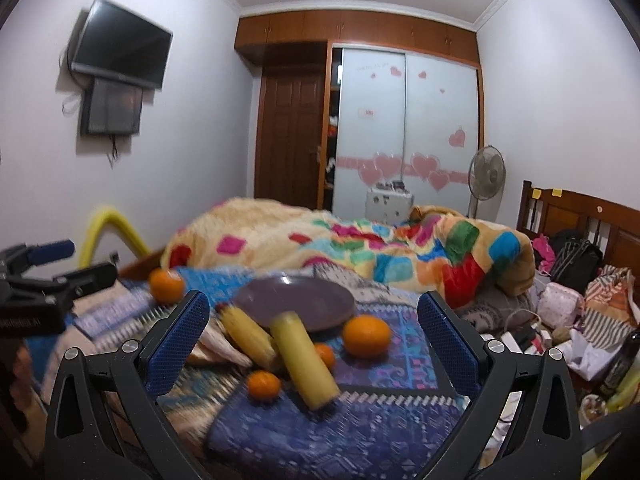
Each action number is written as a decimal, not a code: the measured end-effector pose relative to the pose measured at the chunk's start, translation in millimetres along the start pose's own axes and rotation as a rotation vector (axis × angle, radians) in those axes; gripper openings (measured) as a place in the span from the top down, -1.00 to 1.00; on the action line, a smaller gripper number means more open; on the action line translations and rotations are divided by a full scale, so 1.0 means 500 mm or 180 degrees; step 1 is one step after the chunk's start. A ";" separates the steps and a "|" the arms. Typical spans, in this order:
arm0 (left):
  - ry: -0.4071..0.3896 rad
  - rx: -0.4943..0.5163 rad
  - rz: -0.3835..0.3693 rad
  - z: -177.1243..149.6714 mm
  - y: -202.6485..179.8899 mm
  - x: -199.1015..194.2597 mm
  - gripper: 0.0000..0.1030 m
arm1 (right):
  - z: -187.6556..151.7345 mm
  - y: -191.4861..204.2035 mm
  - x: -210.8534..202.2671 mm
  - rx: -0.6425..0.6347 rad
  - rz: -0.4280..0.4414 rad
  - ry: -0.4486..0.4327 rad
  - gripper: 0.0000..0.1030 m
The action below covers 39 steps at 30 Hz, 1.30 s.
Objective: Organize fruits
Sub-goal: 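Move left tool to the pomelo wedge while right tool approaches a yellow cylinder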
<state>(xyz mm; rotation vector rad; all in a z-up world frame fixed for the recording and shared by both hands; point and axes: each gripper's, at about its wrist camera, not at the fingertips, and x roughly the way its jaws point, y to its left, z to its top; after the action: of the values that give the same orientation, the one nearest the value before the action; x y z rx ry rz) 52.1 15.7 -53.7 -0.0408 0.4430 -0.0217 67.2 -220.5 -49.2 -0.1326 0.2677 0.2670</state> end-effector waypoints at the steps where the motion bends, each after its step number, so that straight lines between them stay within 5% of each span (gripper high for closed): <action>1: 0.0078 -0.0002 -0.0017 -0.005 0.000 0.013 -0.96 | -0.003 -0.003 0.006 -0.0018 -0.0009 0.0045 -1.00; 6: 0.0458 -0.0041 -0.0134 -0.032 0.003 0.076 -0.86 | -0.039 -0.021 0.055 -0.0081 0.0027 0.0406 -1.00; 12: 0.0827 -0.0063 -0.0206 -0.057 0.000 0.147 -0.86 | -0.060 -0.023 0.090 -0.0119 0.0177 0.0731 -0.75; 21: 0.1162 -0.0070 -0.0220 -0.082 -0.031 0.224 -0.90 | -0.076 -0.022 0.138 -0.0126 0.0331 0.0897 -0.55; 29: 0.1133 -0.0089 0.0041 -0.081 -0.038 0.268 -0.98 | -0.079 -0.017 0.169 -0.0155 0.0419 0.0948 -0.50; 39: 0.1254 0.0112 -0.0120 -0.088 0.006 0.268 -0.87 | -0.079 -0.028 0.203 -0.0034 0.0661 0.1098 -0.08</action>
<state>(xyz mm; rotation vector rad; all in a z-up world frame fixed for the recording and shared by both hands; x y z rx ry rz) 154.5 13.0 -150.9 -0.0098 0.8357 -0.0755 156.0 -215.4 -113.8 -0.1615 0.6247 0.4524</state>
